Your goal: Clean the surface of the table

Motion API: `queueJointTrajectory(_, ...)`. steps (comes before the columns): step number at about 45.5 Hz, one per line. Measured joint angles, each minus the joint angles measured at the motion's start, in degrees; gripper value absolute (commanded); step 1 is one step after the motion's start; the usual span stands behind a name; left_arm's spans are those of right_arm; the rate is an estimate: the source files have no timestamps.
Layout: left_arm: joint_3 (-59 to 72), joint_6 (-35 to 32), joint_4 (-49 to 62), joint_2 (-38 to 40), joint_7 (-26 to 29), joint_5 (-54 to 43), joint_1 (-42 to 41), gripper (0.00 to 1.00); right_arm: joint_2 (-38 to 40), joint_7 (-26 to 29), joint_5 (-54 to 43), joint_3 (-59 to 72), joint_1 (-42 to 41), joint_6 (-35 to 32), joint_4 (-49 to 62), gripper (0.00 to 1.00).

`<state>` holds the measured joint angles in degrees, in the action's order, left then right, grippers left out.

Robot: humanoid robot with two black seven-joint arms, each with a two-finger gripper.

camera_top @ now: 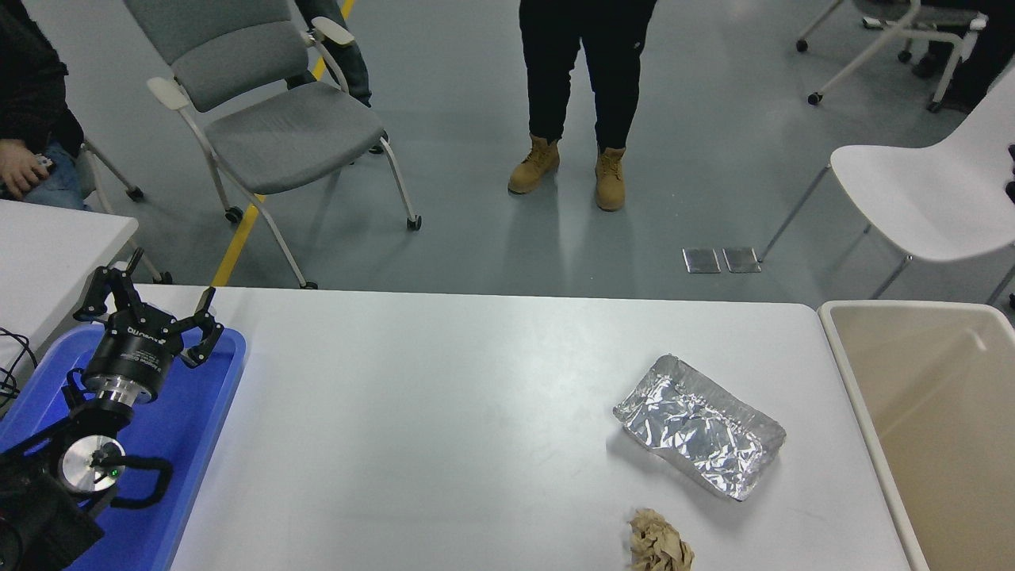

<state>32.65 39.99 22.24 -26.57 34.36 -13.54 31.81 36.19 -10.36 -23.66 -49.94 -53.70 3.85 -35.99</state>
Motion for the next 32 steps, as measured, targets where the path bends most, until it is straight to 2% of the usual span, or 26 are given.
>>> queueJointTrajectory(11,0.01,0.0,-0.01,0.0,0.0,0.0,0.0,1.0,-3.15,-0.01,0.01,-10.2,7.12,-2.15,-8.93,0.99)
queueJointTrajectory(32,0.01,0.0,-0.01,-0.01,0.0,0.01,0.0,1.0,-10.82,-3.07,-0.03,-19.2,20.48,-6.13,-12.84,0.99)
